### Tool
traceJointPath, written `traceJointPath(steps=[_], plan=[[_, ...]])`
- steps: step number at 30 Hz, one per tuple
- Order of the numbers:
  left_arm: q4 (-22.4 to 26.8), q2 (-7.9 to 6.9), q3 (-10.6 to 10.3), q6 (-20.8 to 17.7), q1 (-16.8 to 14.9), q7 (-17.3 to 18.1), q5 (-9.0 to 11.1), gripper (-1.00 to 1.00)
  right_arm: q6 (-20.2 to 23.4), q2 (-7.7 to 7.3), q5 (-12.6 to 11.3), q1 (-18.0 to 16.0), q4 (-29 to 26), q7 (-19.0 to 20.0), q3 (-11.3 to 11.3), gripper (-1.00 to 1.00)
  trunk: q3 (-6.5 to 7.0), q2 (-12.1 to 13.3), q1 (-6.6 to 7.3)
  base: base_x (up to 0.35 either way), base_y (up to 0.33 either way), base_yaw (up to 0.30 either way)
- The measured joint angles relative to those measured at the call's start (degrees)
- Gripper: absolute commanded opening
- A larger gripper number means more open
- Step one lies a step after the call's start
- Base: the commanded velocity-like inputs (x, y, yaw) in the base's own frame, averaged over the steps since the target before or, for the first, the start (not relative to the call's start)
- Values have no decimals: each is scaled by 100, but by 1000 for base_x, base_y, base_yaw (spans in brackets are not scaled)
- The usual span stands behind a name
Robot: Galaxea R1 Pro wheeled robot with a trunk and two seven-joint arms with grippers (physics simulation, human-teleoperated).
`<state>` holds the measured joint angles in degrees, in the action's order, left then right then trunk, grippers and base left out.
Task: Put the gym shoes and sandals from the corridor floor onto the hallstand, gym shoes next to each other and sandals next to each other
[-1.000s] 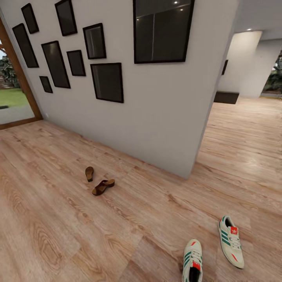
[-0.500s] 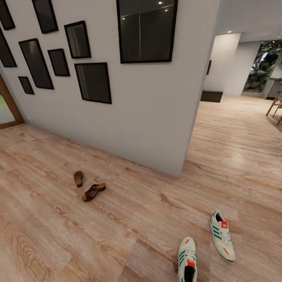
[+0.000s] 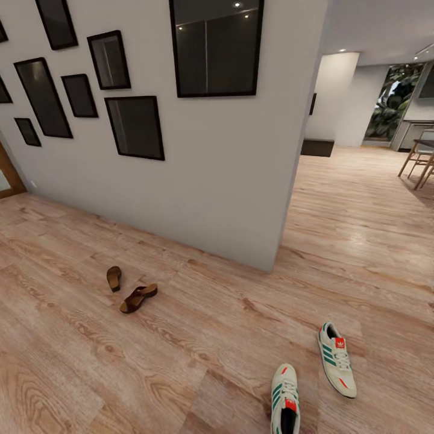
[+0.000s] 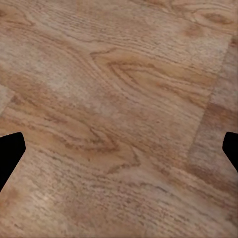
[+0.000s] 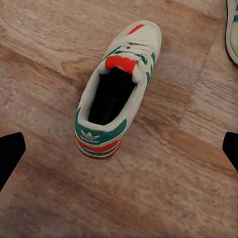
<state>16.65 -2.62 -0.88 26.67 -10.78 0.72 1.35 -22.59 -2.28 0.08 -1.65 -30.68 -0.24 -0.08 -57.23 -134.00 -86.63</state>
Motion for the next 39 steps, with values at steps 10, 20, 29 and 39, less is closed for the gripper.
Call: traceJointPath(steps=[10,20,29,39], plan=[[0,0,0,2,0,0,0,100,-6,0,4,0,-3,0,7,100,0,0,0,0,0,-3],[2,0,0,-1,0,0,0,100,-1,0,2,0,-6,6,3,100,0,0,0,0,0,0],[8,0,1,2,0,0,0,100,0,2,0,0,-23,8,0,100,0,0,0,0,0,0],[15,-3,20,-9,-13,0,0,100,7,6,3,0,-6,1,0,100,0,0,0,0,0,0]])
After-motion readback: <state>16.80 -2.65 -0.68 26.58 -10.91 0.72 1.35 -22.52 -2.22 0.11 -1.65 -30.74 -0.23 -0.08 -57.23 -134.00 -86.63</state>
